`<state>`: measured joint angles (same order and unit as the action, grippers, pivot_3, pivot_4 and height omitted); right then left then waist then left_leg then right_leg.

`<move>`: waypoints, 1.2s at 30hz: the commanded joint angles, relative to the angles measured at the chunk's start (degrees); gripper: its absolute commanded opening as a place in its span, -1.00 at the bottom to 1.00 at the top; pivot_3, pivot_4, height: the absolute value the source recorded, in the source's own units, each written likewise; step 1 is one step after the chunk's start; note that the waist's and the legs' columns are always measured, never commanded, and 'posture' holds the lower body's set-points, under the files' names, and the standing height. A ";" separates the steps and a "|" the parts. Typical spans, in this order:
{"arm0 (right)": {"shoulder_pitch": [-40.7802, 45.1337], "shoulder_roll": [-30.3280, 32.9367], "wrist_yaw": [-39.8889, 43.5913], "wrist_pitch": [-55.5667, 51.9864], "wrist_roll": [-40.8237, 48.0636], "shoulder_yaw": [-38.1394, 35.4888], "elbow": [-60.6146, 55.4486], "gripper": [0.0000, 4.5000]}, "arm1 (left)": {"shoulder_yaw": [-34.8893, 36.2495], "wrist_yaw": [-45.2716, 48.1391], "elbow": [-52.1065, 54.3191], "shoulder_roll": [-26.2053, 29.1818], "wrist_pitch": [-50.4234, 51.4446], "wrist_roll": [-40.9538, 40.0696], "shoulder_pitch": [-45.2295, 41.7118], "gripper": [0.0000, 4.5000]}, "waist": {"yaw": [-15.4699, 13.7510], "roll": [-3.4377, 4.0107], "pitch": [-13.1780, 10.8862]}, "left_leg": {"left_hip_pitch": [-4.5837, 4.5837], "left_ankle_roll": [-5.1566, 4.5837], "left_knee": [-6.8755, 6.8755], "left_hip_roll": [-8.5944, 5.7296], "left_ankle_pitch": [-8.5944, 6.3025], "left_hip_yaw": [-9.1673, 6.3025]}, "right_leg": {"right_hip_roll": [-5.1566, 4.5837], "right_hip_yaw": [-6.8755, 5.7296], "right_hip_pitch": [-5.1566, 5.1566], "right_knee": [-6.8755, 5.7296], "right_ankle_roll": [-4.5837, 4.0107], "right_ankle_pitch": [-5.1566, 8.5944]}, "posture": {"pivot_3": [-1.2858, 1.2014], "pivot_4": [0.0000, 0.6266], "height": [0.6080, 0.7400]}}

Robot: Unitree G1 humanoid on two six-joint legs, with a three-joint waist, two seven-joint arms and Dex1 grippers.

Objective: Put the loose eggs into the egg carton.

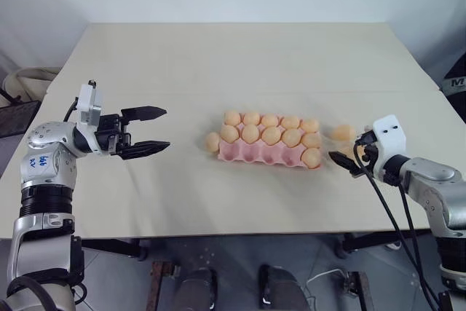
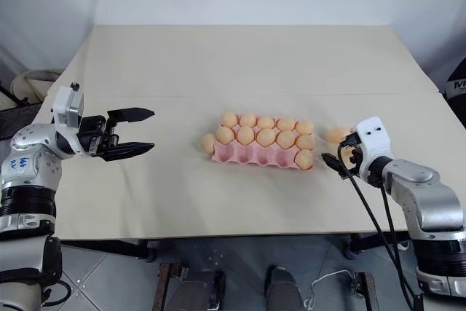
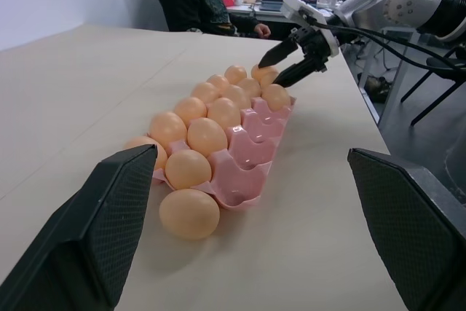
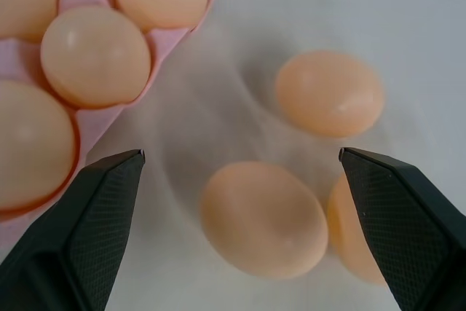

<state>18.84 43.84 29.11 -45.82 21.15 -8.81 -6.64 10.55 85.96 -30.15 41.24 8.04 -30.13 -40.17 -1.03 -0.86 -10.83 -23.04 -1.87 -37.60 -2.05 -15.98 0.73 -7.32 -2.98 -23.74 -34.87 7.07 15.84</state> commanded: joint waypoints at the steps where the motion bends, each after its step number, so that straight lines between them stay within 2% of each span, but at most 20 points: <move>1: 1.16 0.78 1.03 2.13 -1.94 0.52 1.12 1.00 | 0.61 1.88 0.88 0.18 -0.57 -0.56 -0.58 0.98 | 0.00 0.00 0.00 | -0.01 -0.09 -0.04 0.00 -0.05 0.00 | -0.01 0.00 0.00 -0.01 0.01 -0.01 | 0.03 -0.52 1.00; 11: 1.78 -0.39 1.83 3.78 -4.34 1.75 4.91 1.00 | 1.15 1.41 2.82 0.33 0.25 -1.23 0.80 0.98 | 0.05 0.00 0.00 | -0.01 -0.17 -0.14 0.01 -0.09 -0.03 | -0.17 0.03 0.00 -0.08 0.05 -0.03 | 0.03 -0.52 1.00; 14: 1.87 -0.70 2.11 3.52 -4.50 1.66 5.31 0.72 | 1.31 1.23 3.12 0.31 0.29 -1.30 0.96 1.00 | 0.21 0.00 0.00 | -0.01 -0.16 -0.14 0.01 -0.09 -0.03 | -0.18 0.03 0.00 -0.08 0.05 -0.03 | 0.03 -0.52 1.00; 19: 1.43 -1.31 2.38 4.69 -3.95 0.36 3.50 0.00 | 1.62 0.81 3.28 0.19 0.22 -1.36 0.95 1.00 | 0.40 0.00 0.00 | -0.02 -0.16 -0.14 0.01 -0.09 -0.03 | -0.18 0.02 0.01 -0.06 0.06 -0.04 | 0.03 -0.52 1.00; 28: 5.52 -1.25 2.64 -4.64 5.20 -6.67 -7.99 0.00 | 2.28 -0.08 4.39 -0.43 0.60 -1.68 1.88 1.00 | 1.14 0.00 0.00 | -0.02 -0.15 -0.14 0.02 -0.10 -0.04 | -0.22 0.06 0.00 -0.06 0.08 -0.05 | 0.03 -0.52 1.00; 34: 8.23 -2.92 1.21 -13.56 9.46 -3.41 -15.06 0.00 | 2.31 0.34 4.84 -0.58 1.13 -2.09 2.11 1.00 | 1.08 0.00 0.00 | -0.04 -0.10 -0.12 0.15 -0.13 -0.18 | -0.22 0.15 0.00 0.05 0.03 -0.07 | 0.03 -0.52 1.00; 36: 9.88 -6.26 -1.26 -14.97 9.43 -0.68 -16.18 0.00 | 2.30 0.34 4.87 -0.63 1.14 -2.08 2.10 1.00 | 1.11 0.00 0.00 | -0.05 -0.10 -0.12 0.14 -0.14 -0.19 | -0.23 0.20 0.02 0.07 0.03 -0.07 | 0.03 -0.52 1.00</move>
<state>27.14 39.15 29.80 -59.55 29.75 -10.88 -20.02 11.60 85.89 -27.32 40.41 9.22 -30.70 -37.76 0.09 -0.86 -10.83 -23.11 -1.97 -37.71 -1.91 -16.12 0.54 -7.56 -2.77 -23.73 -34.78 7.10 15.77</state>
